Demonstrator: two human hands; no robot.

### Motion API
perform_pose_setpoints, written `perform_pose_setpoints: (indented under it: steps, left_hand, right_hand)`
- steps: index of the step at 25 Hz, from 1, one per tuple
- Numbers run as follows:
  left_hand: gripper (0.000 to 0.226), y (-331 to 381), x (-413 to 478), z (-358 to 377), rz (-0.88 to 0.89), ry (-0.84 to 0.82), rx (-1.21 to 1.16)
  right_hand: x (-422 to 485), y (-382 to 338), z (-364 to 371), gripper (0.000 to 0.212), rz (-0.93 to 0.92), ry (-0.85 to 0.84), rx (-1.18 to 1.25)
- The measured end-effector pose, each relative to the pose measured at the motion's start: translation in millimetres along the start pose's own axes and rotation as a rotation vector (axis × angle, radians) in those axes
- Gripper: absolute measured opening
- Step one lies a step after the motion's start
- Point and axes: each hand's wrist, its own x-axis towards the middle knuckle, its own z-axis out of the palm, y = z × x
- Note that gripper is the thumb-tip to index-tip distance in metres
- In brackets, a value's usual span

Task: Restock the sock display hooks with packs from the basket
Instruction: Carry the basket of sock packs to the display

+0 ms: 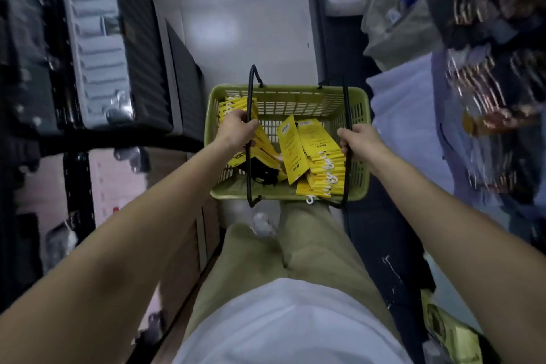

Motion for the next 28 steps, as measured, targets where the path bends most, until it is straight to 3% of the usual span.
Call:
perform_pose_setpoints:
  steps: [10, 21, 28]
  left_hand:
    - [0.011, 206.4, 230.8, -139.8, -0.009, 0.105, -0.057]
    - [0.007, 406.1, 487.3, -329.2, -0.031, 0.027, -0.055]
    - [0.005, 531.7, 642.4, -408.7, -0.087, 0.062, -0.094]
  right_hand:
    - [197.3, -301.4, -9.4, 0.016, -0.032, -0.068, -0.059]
    - [391.0, -615.8, 33.5, 0.010, -0.024, -0.018, -0.019]
    - [524.1, -786.9, 38.5, 0.019, -0.074, -0.081, -0.068]
